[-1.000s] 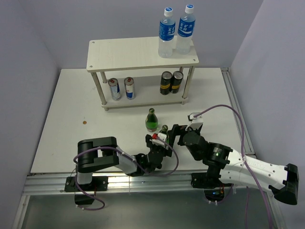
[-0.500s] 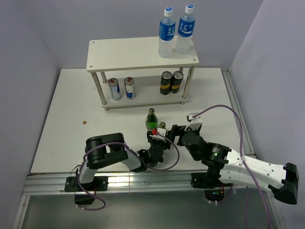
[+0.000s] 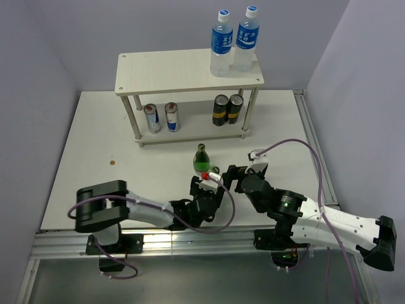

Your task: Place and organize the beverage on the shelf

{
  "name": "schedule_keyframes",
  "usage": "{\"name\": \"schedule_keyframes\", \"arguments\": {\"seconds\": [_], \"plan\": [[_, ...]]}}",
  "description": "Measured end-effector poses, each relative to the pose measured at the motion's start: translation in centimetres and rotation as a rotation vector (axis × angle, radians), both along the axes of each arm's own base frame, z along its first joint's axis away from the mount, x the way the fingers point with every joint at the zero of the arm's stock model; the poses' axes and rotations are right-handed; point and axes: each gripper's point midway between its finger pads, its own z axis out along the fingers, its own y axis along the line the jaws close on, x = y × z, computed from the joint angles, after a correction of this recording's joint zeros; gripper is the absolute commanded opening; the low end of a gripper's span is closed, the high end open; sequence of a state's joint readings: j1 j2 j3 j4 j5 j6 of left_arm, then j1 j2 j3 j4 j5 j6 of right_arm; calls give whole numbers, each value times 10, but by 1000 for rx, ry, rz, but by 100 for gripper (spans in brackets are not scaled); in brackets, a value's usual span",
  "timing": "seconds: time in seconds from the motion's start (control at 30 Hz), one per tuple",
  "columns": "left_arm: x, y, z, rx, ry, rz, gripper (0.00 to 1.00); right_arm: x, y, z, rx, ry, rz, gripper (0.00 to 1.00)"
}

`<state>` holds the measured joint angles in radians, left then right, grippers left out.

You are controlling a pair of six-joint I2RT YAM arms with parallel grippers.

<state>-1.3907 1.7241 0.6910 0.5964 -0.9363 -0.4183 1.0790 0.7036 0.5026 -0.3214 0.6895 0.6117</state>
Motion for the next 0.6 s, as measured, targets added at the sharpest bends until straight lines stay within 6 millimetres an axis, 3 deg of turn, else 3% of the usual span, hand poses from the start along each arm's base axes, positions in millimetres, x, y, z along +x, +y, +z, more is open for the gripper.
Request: {"name": "schedule_keyframes", "arguments": {"seconds": [0.13, 0.3, 0.43, 0.6], "plan": [[-10, 19, 31, 26, 19, -17, 0, 4, 2, 13, 49, -33, -12, 98], [4, 46, 92, -30, -3, 35, 0, 4, 3, 12, 42, -32, -9, 98], [46, 83, 147, -109, -36, 133, 0, 4, 4, 13, 47, -33, -6, 98], [116, 156, 211, -138, -106, 347, 0, 5, 6, 14, 54, -35, -2, 98]]}}
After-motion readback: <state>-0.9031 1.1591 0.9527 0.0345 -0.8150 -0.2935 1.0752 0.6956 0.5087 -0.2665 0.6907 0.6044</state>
